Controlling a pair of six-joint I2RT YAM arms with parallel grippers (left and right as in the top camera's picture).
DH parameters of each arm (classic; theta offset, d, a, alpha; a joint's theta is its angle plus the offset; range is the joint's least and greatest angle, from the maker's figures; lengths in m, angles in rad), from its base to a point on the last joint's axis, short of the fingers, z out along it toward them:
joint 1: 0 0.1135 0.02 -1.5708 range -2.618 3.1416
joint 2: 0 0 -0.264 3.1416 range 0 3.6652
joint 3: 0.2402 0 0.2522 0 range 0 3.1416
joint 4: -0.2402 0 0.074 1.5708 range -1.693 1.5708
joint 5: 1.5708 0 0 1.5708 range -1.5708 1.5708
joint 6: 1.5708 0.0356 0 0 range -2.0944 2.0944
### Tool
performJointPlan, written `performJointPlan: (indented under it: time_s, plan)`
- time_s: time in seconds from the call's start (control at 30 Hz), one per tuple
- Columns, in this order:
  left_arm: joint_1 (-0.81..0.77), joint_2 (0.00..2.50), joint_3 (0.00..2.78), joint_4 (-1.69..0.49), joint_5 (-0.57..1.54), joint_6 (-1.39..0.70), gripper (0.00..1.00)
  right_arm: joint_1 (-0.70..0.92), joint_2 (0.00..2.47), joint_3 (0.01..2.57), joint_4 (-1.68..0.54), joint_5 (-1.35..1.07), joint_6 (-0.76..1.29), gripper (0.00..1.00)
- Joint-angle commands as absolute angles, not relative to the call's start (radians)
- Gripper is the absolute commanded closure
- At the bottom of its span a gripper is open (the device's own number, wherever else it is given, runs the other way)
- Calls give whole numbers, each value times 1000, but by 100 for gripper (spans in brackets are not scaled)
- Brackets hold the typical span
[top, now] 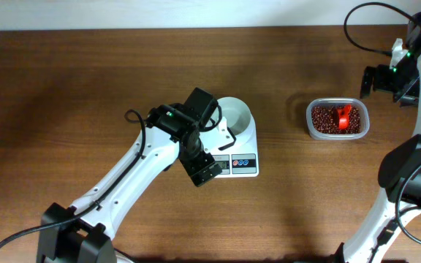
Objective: Scoop item into bowl and weigh 50g on scale
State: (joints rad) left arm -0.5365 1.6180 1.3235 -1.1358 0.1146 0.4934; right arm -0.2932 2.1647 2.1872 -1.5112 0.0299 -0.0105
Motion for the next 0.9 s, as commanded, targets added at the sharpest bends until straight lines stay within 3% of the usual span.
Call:
performJointPlan:
  time_s: [0.0,0.87]
  plan:
    - [-532,1629,1317,-1134,107,503,1,-289,2167,2203,-1511,38,-12,1]
    - [-524,1629,1317,-1134,107,503,1,-289,2167,2203,-1504,35,-11,1]
